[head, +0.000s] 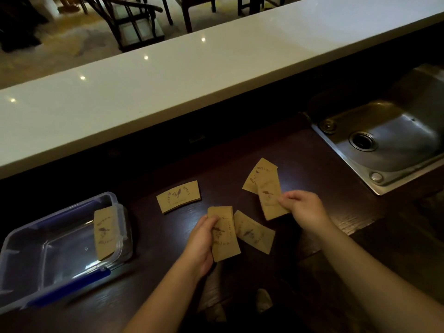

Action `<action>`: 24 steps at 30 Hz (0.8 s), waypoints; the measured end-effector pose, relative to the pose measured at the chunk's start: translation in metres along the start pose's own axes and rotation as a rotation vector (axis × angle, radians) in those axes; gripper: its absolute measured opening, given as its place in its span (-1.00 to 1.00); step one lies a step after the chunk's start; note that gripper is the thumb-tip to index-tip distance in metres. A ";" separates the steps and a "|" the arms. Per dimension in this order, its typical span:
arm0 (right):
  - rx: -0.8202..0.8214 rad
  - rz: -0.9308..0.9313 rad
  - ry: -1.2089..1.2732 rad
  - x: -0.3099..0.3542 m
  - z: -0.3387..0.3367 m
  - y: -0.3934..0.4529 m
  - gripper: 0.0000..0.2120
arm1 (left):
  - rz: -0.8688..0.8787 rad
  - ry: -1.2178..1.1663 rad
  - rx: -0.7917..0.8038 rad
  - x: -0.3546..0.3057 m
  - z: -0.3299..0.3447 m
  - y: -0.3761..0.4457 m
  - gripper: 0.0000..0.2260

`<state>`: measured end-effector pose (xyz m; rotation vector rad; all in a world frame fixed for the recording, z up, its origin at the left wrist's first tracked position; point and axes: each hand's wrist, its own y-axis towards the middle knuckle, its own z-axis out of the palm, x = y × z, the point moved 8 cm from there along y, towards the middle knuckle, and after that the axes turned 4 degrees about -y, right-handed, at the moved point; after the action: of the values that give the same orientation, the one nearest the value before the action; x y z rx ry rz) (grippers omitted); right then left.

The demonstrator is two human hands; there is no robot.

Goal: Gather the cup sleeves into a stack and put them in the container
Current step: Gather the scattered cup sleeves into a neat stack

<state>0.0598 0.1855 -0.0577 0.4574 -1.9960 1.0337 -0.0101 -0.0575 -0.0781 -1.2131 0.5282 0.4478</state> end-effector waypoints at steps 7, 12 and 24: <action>0.324 -0.047 0.040 0.008 0.080 -0.068 -0.92 | -0.052 -0.070 0.013 0.007 0.006 -0.003 -0.57; 0.254 -0.210 -0.286 -0.002 0.102 -0.070 -0.90 | 0.065 0.057 -0.023 0.005 -0.005 -0.002 -0.76; 0.017 -0.494 -1.109 -0.011 0.080 -0.045 -0.44 | 0.127 -0.007 -0.126 -0.001 -0.042 -0.007 -0.77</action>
<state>0.0541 0.0945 -0.0698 1.7101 -2.5466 0.4774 -0.0130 -0.0994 -0.0832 -1.3025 0.5802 0.6005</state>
